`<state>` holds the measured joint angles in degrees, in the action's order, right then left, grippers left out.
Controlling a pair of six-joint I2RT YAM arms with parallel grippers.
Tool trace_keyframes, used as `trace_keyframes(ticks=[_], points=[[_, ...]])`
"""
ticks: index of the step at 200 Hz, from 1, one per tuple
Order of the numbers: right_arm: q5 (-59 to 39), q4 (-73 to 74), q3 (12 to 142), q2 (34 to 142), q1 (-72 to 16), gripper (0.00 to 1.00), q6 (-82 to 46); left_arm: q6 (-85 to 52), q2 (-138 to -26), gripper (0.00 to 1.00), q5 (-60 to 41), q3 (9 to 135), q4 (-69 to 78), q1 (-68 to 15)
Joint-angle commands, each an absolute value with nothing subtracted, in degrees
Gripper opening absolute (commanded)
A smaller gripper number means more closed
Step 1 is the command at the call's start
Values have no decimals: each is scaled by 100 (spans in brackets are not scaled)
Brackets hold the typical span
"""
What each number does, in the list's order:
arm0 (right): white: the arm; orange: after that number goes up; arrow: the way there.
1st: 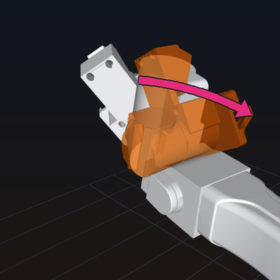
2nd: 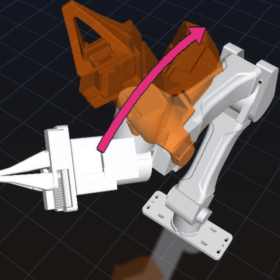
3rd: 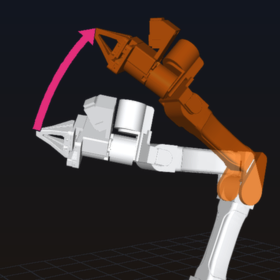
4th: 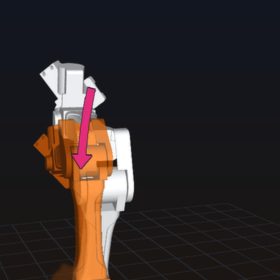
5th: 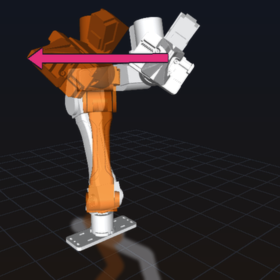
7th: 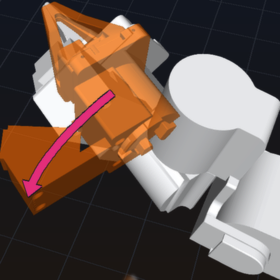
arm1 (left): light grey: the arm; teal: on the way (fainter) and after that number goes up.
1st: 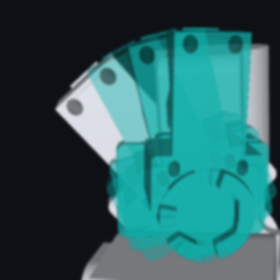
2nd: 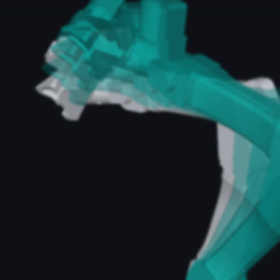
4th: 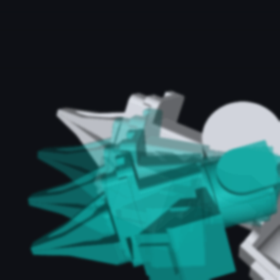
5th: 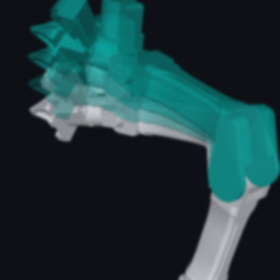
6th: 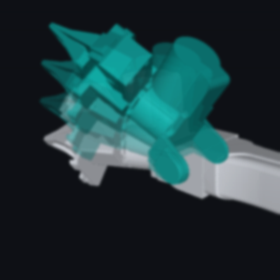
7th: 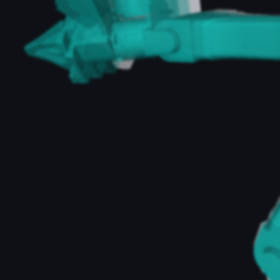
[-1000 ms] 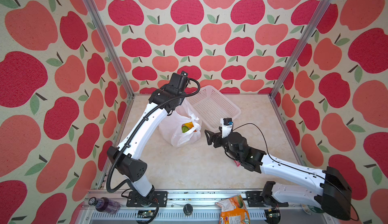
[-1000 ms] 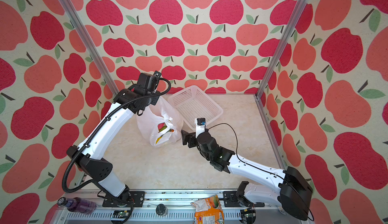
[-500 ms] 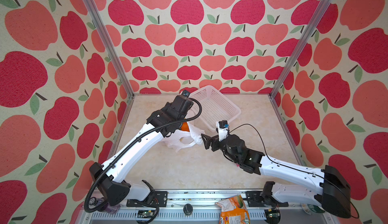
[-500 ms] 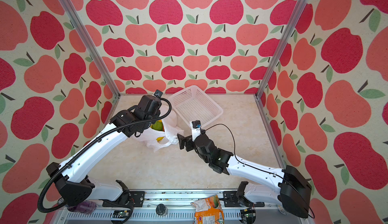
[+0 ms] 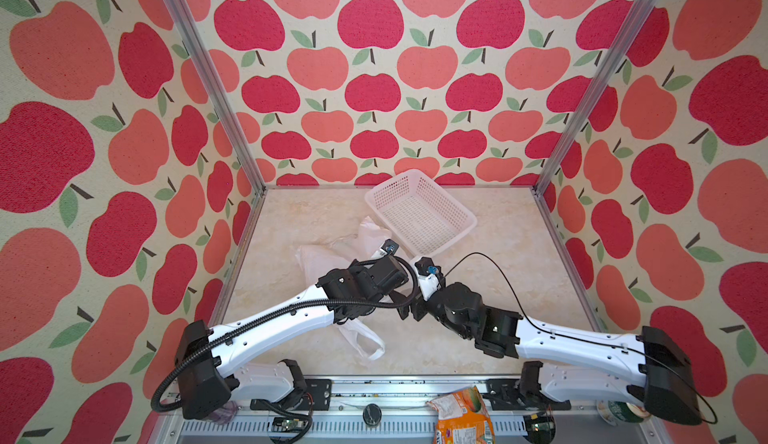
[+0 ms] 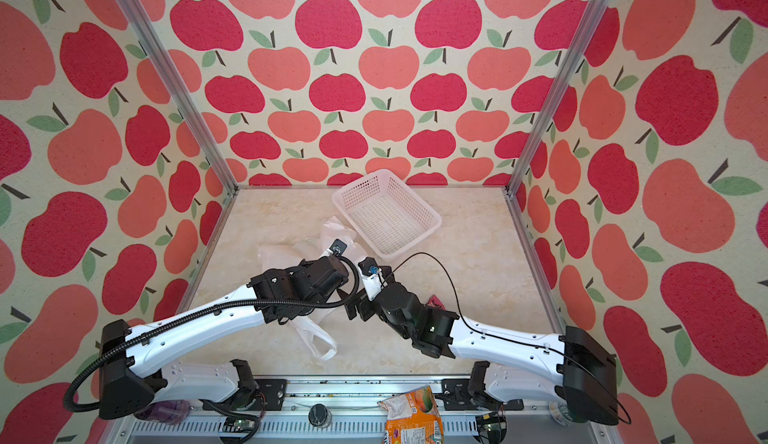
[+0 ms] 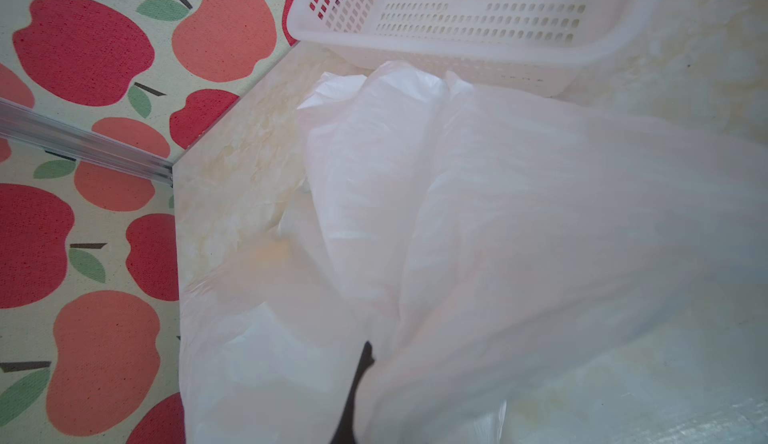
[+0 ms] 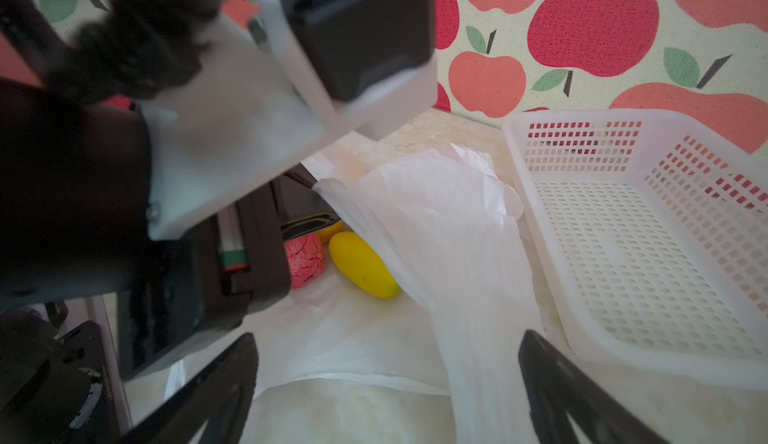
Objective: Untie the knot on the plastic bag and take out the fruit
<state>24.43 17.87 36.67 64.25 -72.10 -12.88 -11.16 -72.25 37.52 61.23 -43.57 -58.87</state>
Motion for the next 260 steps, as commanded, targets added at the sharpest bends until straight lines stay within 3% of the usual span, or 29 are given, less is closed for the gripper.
trace_keyframes(ticks=[1, 44, 73, 109, 140, 187, 260], points=[[2657, 2274, 3081, 6370, -7252, 99, -948, -1396, -7001, 0, 3788, 5700, -3582, -5855], [3628, 2377, 2720, 6482, -7198, 99, -1151, -1276, -6680, 0, 3833, 5730, -3304, -5837], [3116, 2486, 2756, 6304, -7368, 83, -711, -1160, -6407, 0, 3593, 5601, -2974, -5548], [3503, 2128, 2870, 5871, -8217, 63, 203, -1095, -6093, 0, 3124, 5353, -2583, -5574], [3284, 2259, 2914, 5823, -8626, 51, 688, -976, -6060, 0, 2885, 5176, -2345, -5457], [3301, 2305, 3485, 6964, -8712, 33, 616, -1028, -6205, 0, 3075, 5180, -2530, -5334], [3287, 2173, 4270, 8637, -8096, 19, -262, -1081, -5954, 0, 2786, 5020, -2483, -5212]])
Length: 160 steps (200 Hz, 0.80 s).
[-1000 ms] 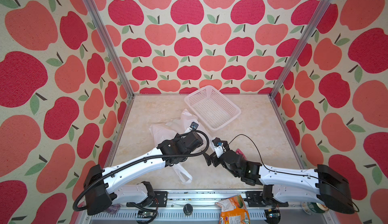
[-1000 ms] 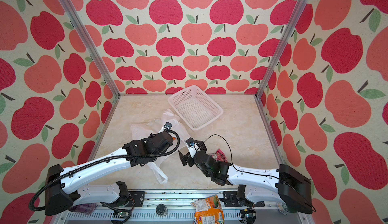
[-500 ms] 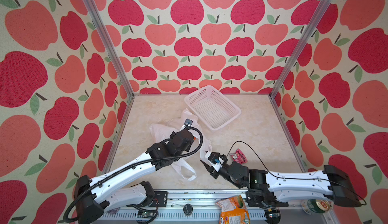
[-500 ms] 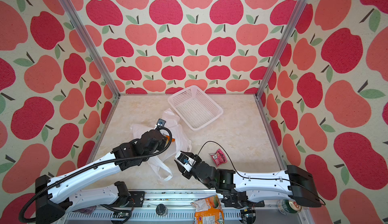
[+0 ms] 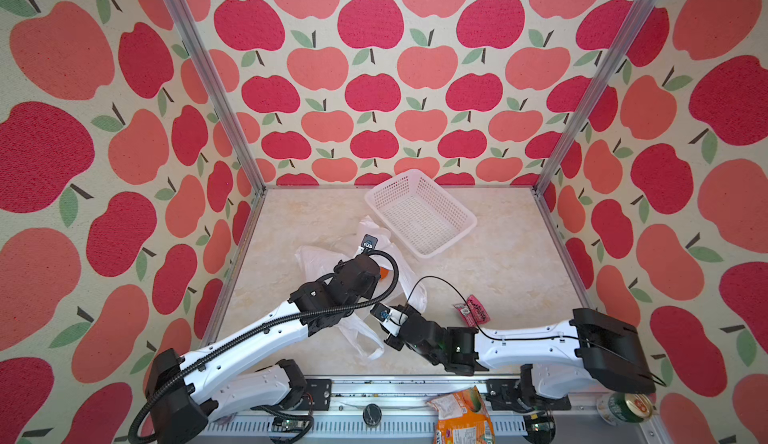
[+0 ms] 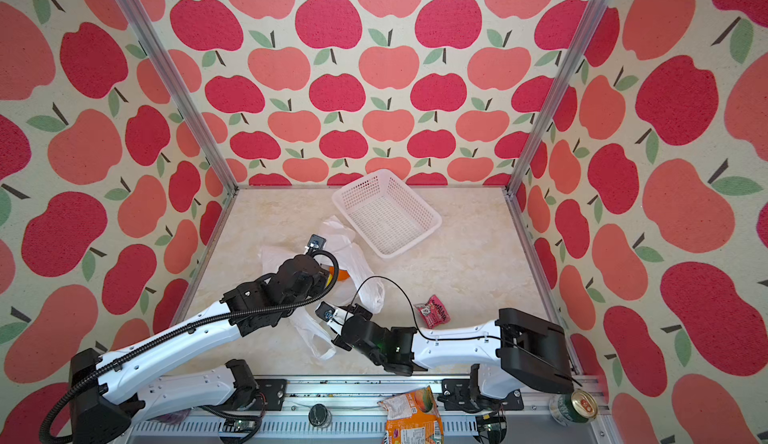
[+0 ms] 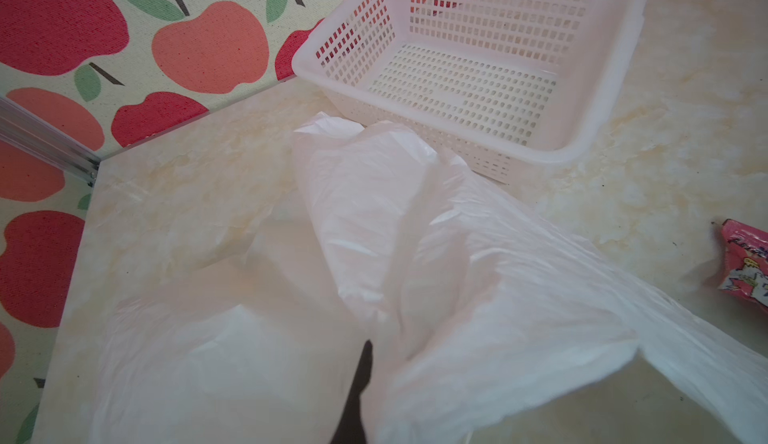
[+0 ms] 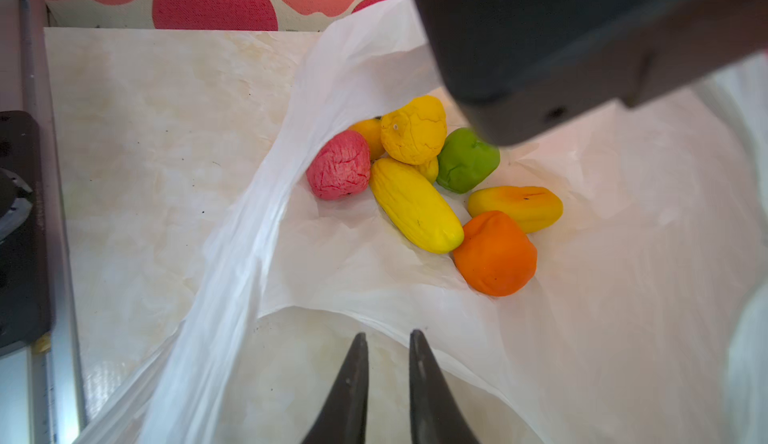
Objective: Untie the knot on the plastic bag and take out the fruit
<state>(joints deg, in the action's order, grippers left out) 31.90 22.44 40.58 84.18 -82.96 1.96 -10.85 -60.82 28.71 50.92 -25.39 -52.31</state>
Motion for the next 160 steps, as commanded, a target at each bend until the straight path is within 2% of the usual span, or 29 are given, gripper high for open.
trace_keyframes(ticks=[1, 50, 160], points=[[3287, 2181, 4271, 8647, -8087, 19, -276, -1081, -5956, 0, 2786, 5019, -2481, -5212], [3537, 2299, 4155, 8772, -7802, 19, -577, -1089, -6045, 0, 2904, 5062, -2552, -5212], [3330, 2562, 3823, 8751, -7449, 23, -647, -1099, -6205, 0, 2923, 5147, -2614, -5212]])
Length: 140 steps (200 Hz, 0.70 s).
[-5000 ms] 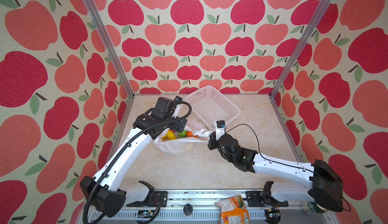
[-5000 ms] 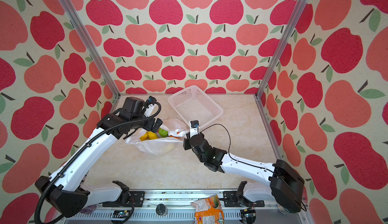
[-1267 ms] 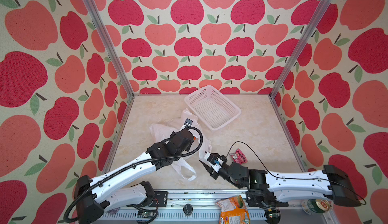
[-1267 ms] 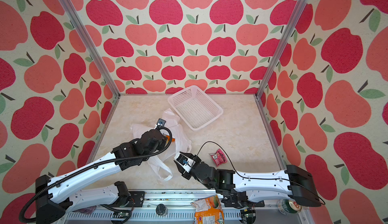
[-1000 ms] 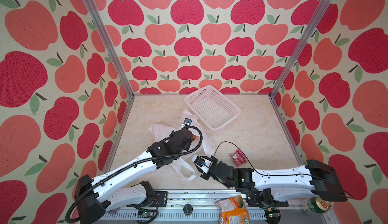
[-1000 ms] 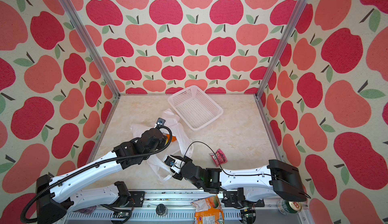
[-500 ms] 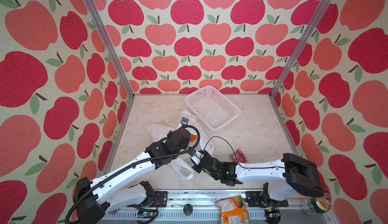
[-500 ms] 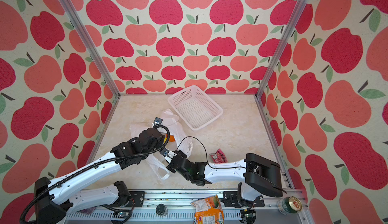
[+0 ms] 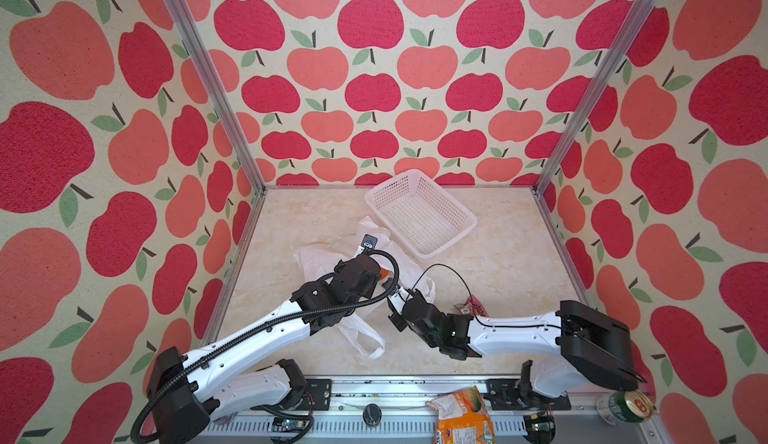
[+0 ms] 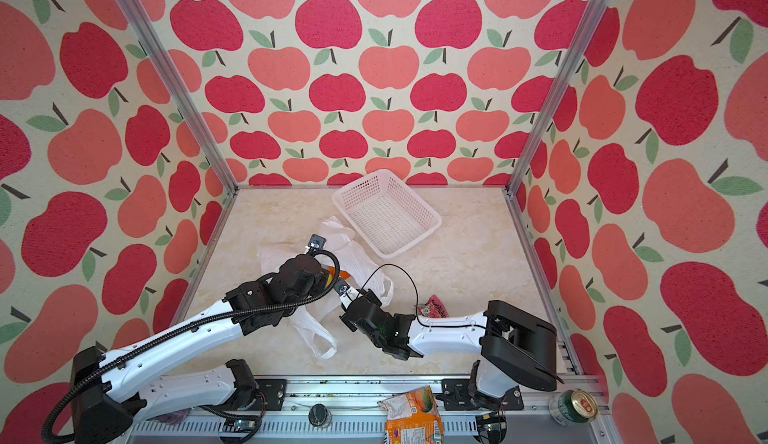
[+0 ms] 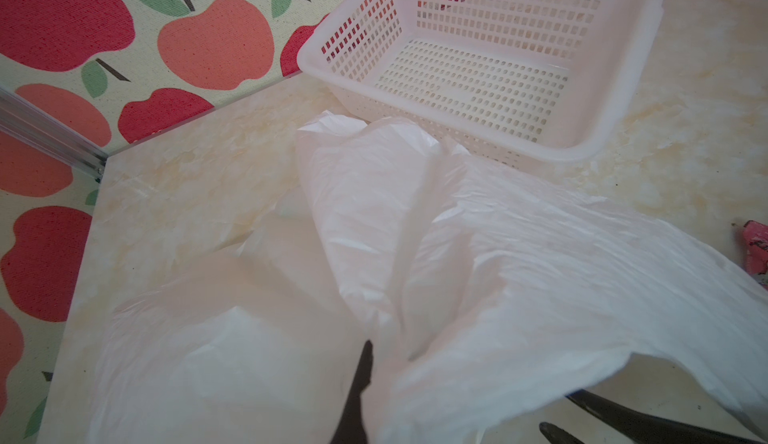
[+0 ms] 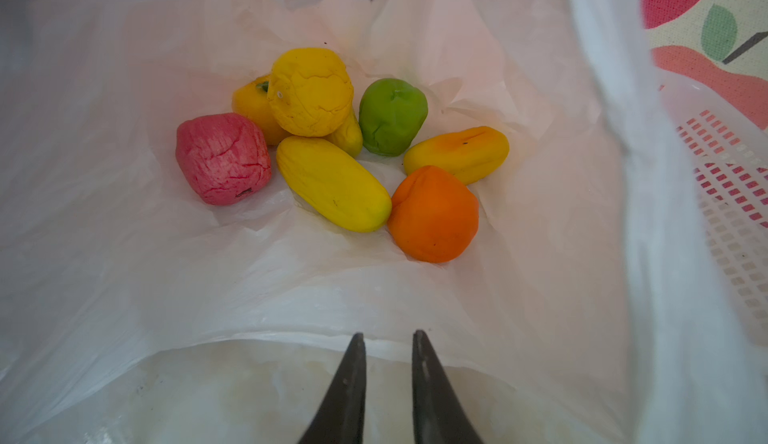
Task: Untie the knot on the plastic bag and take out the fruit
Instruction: 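Lower the open right gripper into the bag toward the yellow fruit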
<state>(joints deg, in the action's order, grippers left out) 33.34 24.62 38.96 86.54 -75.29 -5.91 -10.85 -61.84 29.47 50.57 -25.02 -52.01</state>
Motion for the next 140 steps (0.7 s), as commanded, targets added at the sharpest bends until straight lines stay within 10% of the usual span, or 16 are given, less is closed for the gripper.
trace_keyframes(ticks=[1, 66, 140], points=[[3335, 2568, 3823, 8752, -7447, 23, -645, -1099, -6205, 0, 2921, 5144, -2617, -5212], [3288, 2598, 3992, 9096, -7350, 21, -565, -1116, -6144, 0, 2971, 5105, -2618, -5212], [2392, 2919, 5160, 10577, -7354, 47, -237, -1143, -5962, 0, 3120, 5049, -2618, -5194]])
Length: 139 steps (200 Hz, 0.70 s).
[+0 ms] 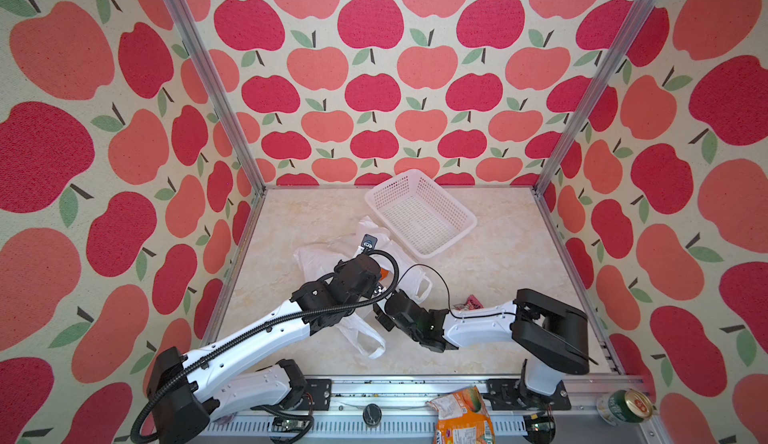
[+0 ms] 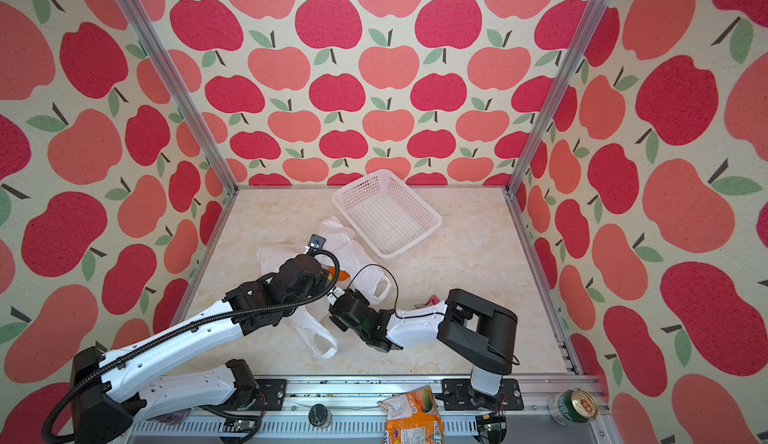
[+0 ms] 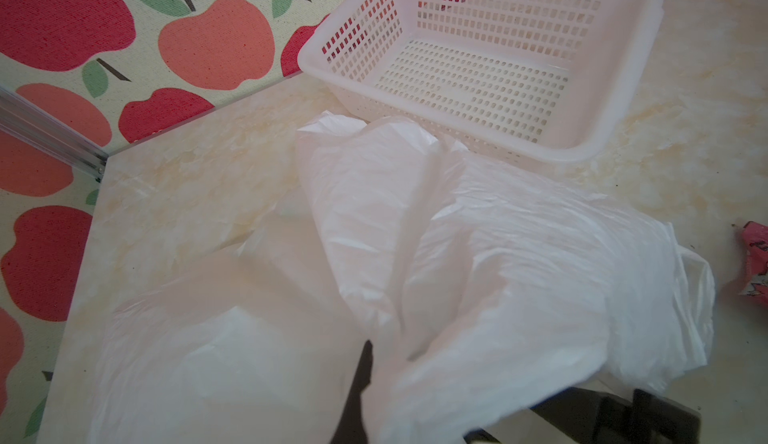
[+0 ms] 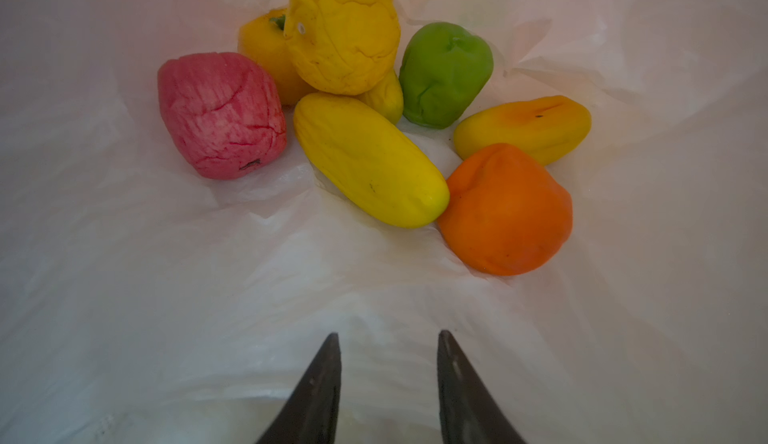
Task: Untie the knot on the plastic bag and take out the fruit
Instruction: 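Lower the open right gripper into the bag toward the yellow fruit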
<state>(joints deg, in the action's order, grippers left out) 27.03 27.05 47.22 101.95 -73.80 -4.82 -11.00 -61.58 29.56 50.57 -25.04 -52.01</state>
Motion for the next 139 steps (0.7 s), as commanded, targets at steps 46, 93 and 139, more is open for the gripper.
trace_keyframes(ticks=[46, 93, 139], points=[[2355, 3006, 5823, 11196, -7246, 73, 617, -1151, -5684, 0, 3155, 4941, -2558, -5184], [1934, 2878, 6346, 11649, -6968, 93, 1259, -1095, -5556, 0, 3173, 4904, -2595, -5177], [1675, 2040, 7217, 12175, -6950, 94, 1643, -985, -5567, 0, 3138, 4931, -2544, -5173]])
